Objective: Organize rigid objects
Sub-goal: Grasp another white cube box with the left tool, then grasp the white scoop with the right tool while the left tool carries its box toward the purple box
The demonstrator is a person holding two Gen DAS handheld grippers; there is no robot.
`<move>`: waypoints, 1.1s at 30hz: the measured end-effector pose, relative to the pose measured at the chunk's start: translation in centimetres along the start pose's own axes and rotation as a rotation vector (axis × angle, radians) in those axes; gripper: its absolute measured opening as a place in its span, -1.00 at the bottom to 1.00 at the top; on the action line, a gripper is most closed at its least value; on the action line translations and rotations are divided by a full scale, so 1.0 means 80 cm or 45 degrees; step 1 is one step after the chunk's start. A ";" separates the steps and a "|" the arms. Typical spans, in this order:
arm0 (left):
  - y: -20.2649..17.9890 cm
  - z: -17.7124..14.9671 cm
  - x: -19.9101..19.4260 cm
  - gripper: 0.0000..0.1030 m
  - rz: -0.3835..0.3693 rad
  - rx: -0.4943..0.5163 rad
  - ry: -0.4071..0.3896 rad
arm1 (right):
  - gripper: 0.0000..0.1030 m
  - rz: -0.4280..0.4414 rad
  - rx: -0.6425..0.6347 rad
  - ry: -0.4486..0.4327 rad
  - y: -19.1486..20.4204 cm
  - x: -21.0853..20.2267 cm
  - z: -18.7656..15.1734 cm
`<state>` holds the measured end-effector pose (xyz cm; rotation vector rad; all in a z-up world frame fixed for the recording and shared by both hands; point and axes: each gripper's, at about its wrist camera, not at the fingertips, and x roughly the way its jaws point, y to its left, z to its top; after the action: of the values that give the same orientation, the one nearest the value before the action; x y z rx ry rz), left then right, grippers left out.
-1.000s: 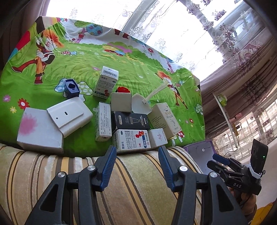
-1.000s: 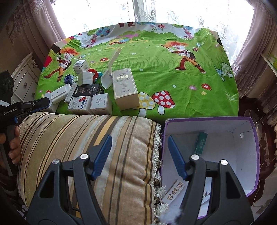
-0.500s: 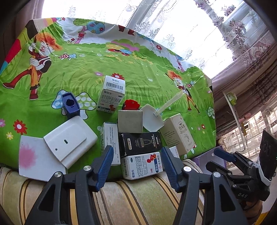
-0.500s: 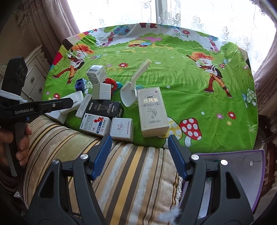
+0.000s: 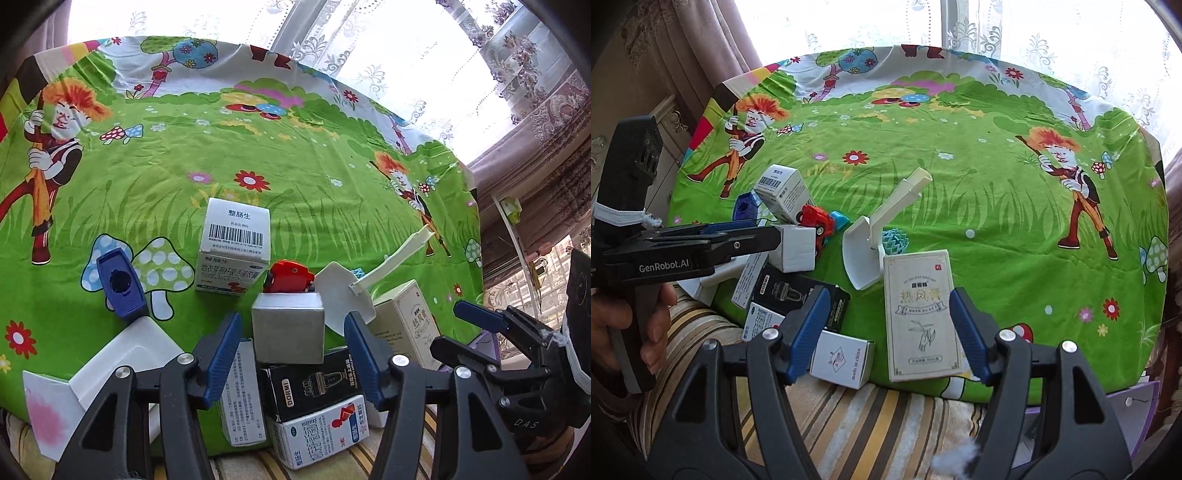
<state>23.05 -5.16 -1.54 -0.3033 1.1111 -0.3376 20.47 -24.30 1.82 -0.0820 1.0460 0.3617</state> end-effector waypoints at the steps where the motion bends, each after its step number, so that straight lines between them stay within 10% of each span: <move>1: 0.001 0.001 0.003 0.15 0.006 0.002 0.003 | 0.37 0.002 -0.018 0.001 0.001 0.004 0.004; 33: 0.003 -0.006 0.008 -0.10 -0.095 0.043 -0.055 | 0.37 0.050 -0.216 0.116 0.015 0.099 0.043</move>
<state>22.87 -5.21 -2.35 -0.3215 1.0527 -0.4136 26.45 -20.37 -3.12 -0.2321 1.1068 0.4857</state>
